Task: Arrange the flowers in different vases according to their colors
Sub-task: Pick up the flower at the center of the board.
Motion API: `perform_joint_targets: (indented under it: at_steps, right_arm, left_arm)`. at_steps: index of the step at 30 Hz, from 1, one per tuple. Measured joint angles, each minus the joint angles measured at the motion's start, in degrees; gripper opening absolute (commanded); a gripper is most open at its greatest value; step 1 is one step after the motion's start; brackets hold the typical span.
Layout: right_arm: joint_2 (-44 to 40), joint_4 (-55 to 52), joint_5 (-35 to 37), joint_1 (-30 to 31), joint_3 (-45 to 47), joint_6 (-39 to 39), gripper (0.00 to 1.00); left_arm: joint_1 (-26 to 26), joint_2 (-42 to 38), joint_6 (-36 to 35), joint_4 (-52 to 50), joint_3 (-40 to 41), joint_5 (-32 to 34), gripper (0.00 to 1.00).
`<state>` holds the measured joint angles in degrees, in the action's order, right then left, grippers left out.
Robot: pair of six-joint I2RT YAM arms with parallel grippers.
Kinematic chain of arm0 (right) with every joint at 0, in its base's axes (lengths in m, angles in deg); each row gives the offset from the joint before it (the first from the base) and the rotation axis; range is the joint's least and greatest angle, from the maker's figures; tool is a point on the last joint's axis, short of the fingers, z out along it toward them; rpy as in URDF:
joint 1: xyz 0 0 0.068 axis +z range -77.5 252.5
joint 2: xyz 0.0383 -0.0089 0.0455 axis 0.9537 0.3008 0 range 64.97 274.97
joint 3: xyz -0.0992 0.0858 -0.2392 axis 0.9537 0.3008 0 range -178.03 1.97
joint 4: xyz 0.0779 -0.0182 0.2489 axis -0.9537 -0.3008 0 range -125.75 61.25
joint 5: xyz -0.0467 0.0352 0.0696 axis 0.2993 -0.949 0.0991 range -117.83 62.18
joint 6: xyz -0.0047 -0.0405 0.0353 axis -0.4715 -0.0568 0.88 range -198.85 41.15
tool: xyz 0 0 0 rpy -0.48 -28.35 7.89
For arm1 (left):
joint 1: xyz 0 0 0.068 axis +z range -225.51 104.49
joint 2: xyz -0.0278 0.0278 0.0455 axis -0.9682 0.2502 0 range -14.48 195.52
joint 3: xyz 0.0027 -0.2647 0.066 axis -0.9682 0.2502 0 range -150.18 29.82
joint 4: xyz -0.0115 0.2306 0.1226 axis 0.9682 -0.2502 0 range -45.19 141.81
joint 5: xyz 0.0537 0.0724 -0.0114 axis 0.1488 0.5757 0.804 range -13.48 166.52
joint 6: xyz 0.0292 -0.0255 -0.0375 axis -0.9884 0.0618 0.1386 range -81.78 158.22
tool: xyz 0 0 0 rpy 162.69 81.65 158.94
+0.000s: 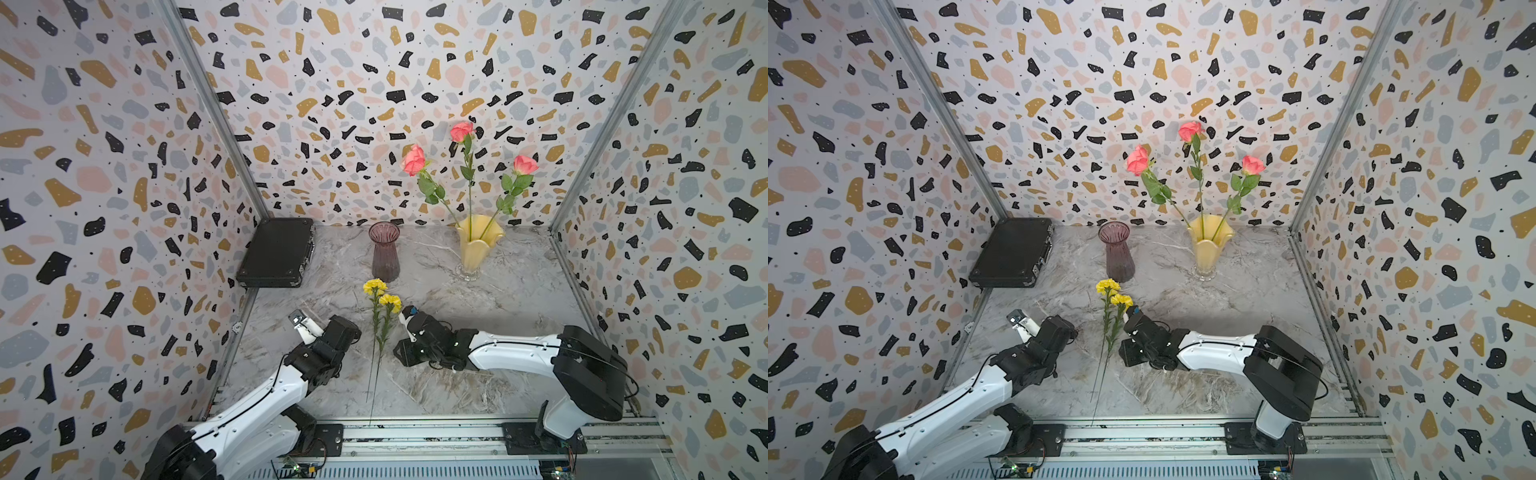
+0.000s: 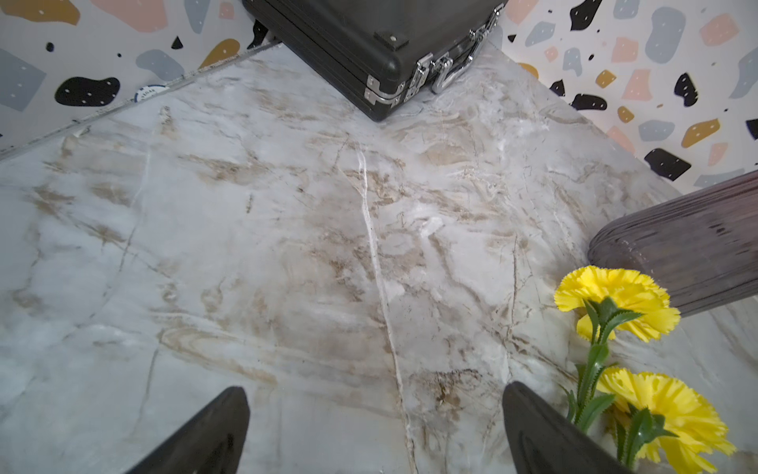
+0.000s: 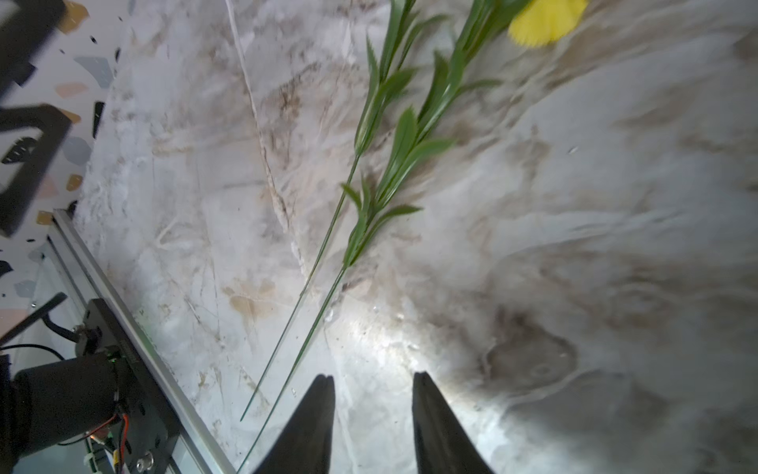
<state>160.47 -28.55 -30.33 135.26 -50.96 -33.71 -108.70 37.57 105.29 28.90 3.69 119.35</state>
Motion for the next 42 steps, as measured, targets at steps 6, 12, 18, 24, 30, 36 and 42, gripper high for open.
perform_joint_targets:
  at_steps: [6,12,18,24,30,36,42]
  right_arm:
    - [6.19,-2.78,4.0,2.78,-5.77,3.8,0.36]
    - [10.6,-6.19,6.23,2.73,-10.08,5.27,0.36]
    - [13.86,-8.41,6.71,3.17,-14.25,5.46,0.36]
    - [16.26,-9.73,7.58,3.87,-16.74,5.44,0.36]
    - [17.86,-9.97,8.48,4.48,-18.95,5.53,0.36]
    - [18.12,-10.1,9.55,4.87,-19.34,6.32,0.36]
    - [18.12,-10.12,10.49,5.44,-19.34,6.51,0.37]
  left_arm:
    - [0.0,-2.67,0.92,-0.11,1.27,1.29,0.99]
    - [0.0,-3.52,1.18,-0.11,1.86,1.44,0.99]
    - [0.0,-4.94,1.68,-1.25,1.9,2.38,0.99]
    - [0.0,-7.1,2.21,-1.49,2.8,2.95,0.99]
    - [0.0,-7.43,2.21,-1.46,3.28,3.02,0.99]
    - [0.0,-7.63,2.16,-1.42,3.28,2.95,1.0]
    - [0.0,-7.8,2.1,-1.09,3.28,2.91,0.99]
